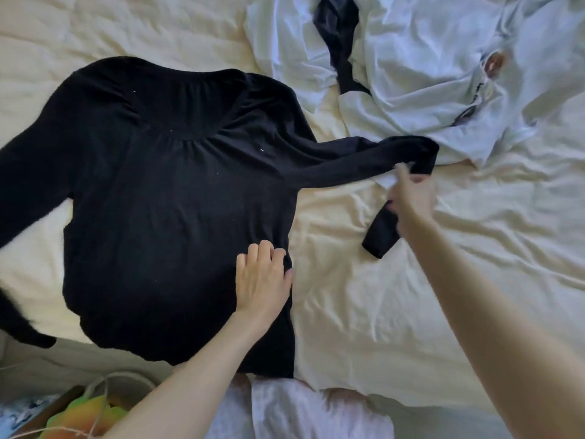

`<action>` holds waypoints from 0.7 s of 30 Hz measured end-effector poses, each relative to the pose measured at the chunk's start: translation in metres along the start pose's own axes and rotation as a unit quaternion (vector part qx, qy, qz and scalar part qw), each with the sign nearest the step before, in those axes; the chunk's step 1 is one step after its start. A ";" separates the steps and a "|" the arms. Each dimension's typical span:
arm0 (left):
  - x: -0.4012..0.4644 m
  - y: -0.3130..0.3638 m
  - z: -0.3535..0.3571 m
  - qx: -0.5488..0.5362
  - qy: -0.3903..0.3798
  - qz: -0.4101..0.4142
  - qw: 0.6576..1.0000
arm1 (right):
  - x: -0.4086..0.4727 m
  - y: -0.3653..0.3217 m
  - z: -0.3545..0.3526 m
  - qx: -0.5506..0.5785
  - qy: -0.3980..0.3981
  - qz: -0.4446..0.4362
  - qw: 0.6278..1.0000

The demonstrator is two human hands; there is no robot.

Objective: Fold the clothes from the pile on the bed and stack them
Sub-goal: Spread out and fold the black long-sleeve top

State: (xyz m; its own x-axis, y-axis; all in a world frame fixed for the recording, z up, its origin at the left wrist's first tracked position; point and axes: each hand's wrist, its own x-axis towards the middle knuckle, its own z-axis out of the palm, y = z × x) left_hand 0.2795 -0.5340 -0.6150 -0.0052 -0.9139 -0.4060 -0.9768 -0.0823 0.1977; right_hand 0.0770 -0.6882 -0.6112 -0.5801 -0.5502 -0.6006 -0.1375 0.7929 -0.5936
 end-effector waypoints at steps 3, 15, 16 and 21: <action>0.001 0.015 0.014 0.041 -0.059 -0.070 0.995 | -0.023 0.008 0.035 0.074 -0.220 0.157 0.960; -0.012 0.032 0.019 -0.199 -0.056 -0.049 0.977 | -0.013 -0.018 0.039 0.246 -0.124 0.137 0.952; -0.018 0.031 0.020 -0.218 -0.067 -0.032 0.973 | -0.018 -0.008 0.037 0.218 -0.142 0.124 0.957; -0.051 0.018 0.020 -0.266 -0.020 -0.057 0.962 | -0.070 0.069 0.020 0.099 -0.197 0.080 0.972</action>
State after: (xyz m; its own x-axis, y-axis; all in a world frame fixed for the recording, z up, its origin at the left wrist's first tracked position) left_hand 0.2578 -0.4810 -0.6089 0.0769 -0.8713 -0.4848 -0.7241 -0.3831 0.5736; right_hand 0.1245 -0.6006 -0.6210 -0.2226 -0.5135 -0.8287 0.1091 0.8316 -0.5446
